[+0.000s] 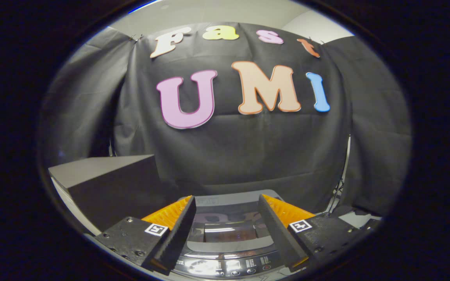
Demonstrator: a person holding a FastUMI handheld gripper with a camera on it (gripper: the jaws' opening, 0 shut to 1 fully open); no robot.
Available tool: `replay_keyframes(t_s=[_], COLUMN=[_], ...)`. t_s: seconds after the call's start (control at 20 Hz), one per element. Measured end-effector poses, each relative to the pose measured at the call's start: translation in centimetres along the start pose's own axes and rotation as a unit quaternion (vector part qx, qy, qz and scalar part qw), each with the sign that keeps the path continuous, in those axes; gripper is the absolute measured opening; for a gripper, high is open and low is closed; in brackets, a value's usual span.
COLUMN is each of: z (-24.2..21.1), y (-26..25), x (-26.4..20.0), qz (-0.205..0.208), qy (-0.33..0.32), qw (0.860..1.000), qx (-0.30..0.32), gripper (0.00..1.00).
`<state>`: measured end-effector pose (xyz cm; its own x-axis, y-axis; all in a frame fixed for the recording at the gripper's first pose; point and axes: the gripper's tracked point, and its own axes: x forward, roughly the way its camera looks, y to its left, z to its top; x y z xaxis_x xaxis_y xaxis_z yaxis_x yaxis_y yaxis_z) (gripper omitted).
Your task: Put the clothes into the washing machine and then close the washing machine lid.
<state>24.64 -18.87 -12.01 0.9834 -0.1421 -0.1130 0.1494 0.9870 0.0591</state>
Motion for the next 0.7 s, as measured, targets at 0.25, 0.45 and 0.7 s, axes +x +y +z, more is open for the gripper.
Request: replay_keyframes(t_s=[0.25,0.45,0.7], z=[2.2,2.9,2.0], y=[-0.4,-0.1,-1.0], x=[-3.5,-6.2,-10.1], qz=[0.01,0.025,0.013], qy=[-0.035,-0.057,-0.084], qw=[0.999,0.998,0.995], qx=[-0.02,-0.023,-0.046], gripper=[0.97,0.97,0.97])
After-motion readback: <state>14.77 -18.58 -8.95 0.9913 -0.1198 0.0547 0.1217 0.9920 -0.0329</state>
